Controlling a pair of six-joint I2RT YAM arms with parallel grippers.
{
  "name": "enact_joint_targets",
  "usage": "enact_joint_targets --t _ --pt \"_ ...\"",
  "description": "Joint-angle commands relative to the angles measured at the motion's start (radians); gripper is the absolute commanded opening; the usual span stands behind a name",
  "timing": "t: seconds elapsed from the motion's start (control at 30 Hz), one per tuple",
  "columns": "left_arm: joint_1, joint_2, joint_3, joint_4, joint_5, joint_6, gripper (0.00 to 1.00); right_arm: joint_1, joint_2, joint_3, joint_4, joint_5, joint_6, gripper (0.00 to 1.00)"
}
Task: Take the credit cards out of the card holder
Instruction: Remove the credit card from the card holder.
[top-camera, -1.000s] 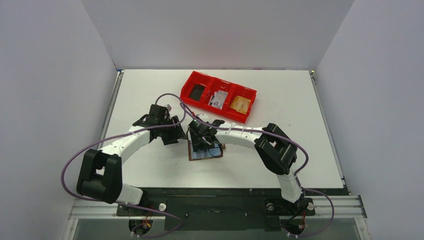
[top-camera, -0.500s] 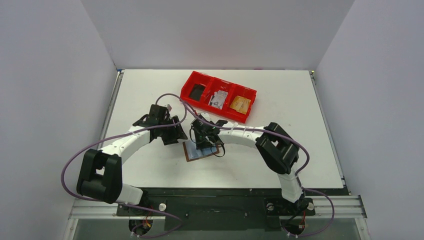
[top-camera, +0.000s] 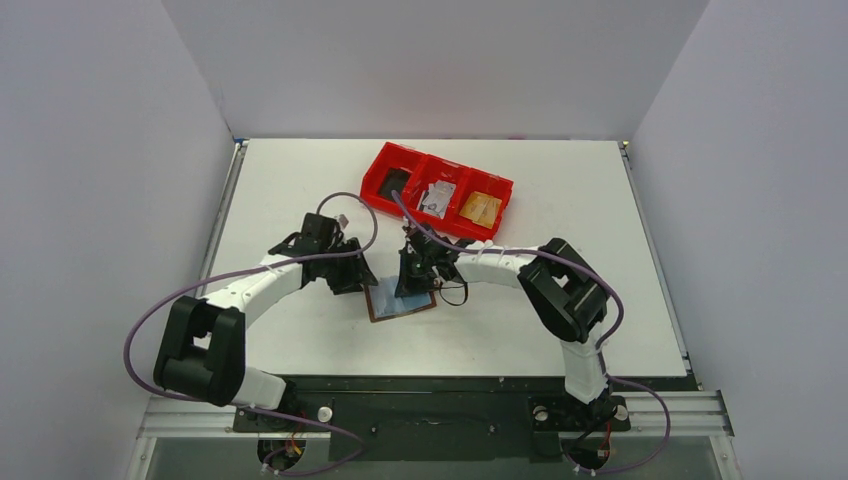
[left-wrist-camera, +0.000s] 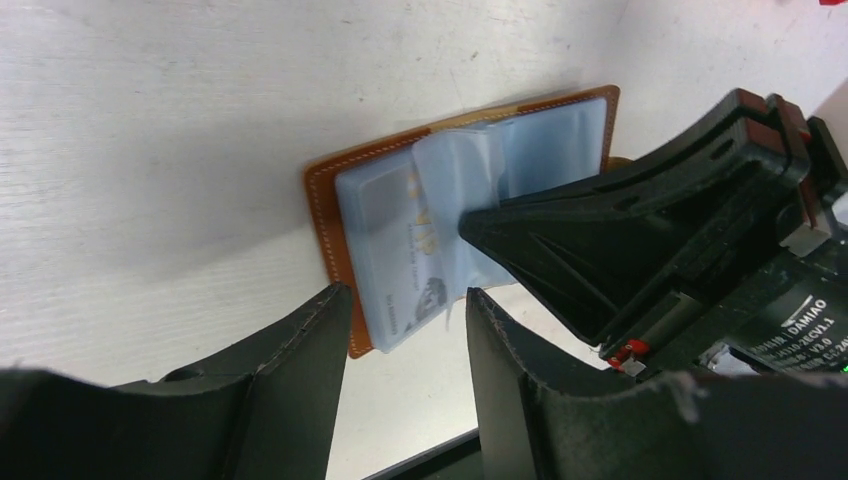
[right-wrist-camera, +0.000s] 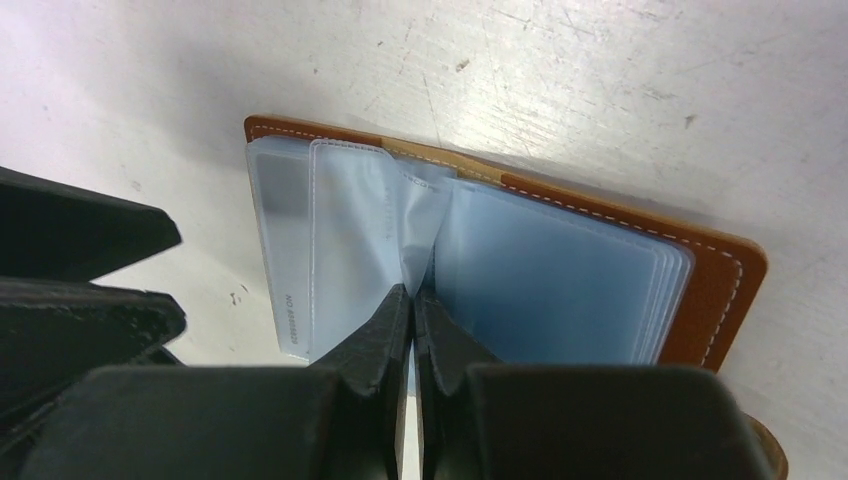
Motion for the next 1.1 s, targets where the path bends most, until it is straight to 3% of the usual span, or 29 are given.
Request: enact_joint_targets --t 0.0,0.37,0.57,0.7,0.83,0.93,0.97,1.07 --pt "-0.022 0.019 -0.005 0.069 0.061 -0.012 0.43 0.001 0.107 -0.076 -0.033 0.021 -0.005 0.0" --pt "-0.081 0.104 -0.007 0.147 0.072 -0.047 0.39 -0.01 0.109 -0.093 -0.008 0.001 0.005 0.0" --pt "-0.096 0.155 -0.006 0.172 0.063 -0.058 0.31 -0.013 0.1 -0.095 -0.007 0.002 0.004 0.0" --pt "-0.103 0.178 -0.005 0.181 0.052 -0.06 0.22 -0.014 0.094 -0.089 -0.008 0.001 0.007 0.0" --pt "-0.105 0.189 -0.01 0.188 0.048 -0.066 0.05 -0.017 0.081 -0.082 -0.008 -0.001 0.007 0.0" --pt "-0.105 0.188 -0.006 0.18 0.038 -0.068 0.0 -0.02 0.053 -0.083 -0.009 0.006 0.006 0.0" --pt "-0.105 0.184 -0.002 0.174 0.034 -0.068 0.0 -0.02 0.046 -0.083 -0.008 0.007 0.006 0.02" --pt "-0.105 0.178 0.005 0.161 0.021 -0.068 0.0 -0.023 0.003 -0.078 -0.011 0.016 0.005 0.26"
